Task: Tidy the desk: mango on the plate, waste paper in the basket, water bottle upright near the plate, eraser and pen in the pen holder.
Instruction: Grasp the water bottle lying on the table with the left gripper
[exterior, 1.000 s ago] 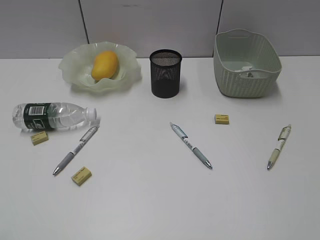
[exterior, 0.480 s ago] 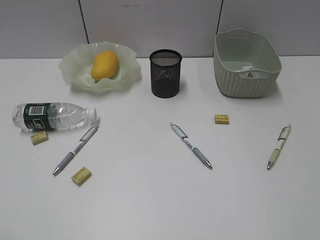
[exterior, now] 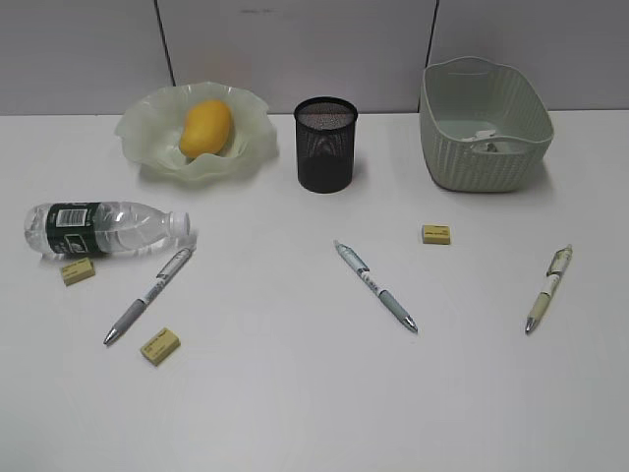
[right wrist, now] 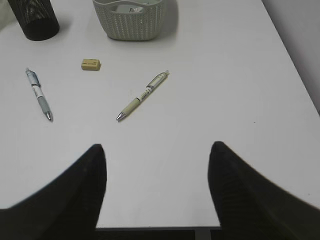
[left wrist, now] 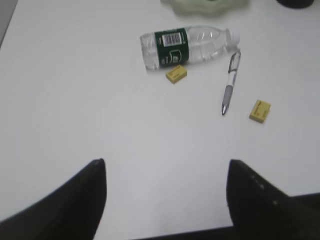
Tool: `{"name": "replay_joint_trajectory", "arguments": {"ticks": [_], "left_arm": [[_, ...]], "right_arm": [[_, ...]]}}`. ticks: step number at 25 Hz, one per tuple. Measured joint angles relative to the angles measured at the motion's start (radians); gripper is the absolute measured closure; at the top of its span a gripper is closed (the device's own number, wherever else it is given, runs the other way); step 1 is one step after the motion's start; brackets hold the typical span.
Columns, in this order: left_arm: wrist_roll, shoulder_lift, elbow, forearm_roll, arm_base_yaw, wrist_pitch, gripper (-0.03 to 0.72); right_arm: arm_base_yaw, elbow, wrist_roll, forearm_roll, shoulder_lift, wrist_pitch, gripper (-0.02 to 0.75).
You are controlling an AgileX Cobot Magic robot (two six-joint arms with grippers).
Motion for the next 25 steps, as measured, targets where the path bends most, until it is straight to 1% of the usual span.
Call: {"name": "replay_joint_trajectory", "arguments": {"ticks": [3, 8, 11, 15, 19, 21, 25], "left_arm": [[0.045, 0.136, -0.042, 0.002, 0.0, -0.001, 0.09], [0.166, 0.407, -0.212, -0.012, 0.0, 0.011, 0.096], [0.278, 0.598, -0.34, -0.051, 0.0, 0.051, 0.101], [0.438, 0.883, -0.515, -0.138, 0.0, 0.131, 0.102], [0.597, 1.099, -0.681, -0.222, 0.0, 0.143, 0.102], [0.67, 1.185, -0.74, -0.253, 0.0, 0.143, 0.103], [0.826, 1.328, -0.81, -0.259, 0.0, 0.143, 0.104]], "right_arm": [[0.0, 0.0, 0.0, 0.0, 0.0, 0.0, 0.262], [0.0, 0.0, 0.0, 0.0, 0.0, 0.0, 0.304], [0.0, 0.0, 0.0, 0.0, 0.0, 0.0, 0.312], [0.0, 0.0, 0.0, 0.0, 0.0, 0.0, 0.314], [0.0, 0.0, 0.0, 0.001, 0.0, 0.0, 0.314], [0.0, 0.0, 0.0, 0.001, 0.0, 0.0, 0.314], [0.0, 0.0, 0.0, 0.001, 0.0, 0.0, 0.315]]}}
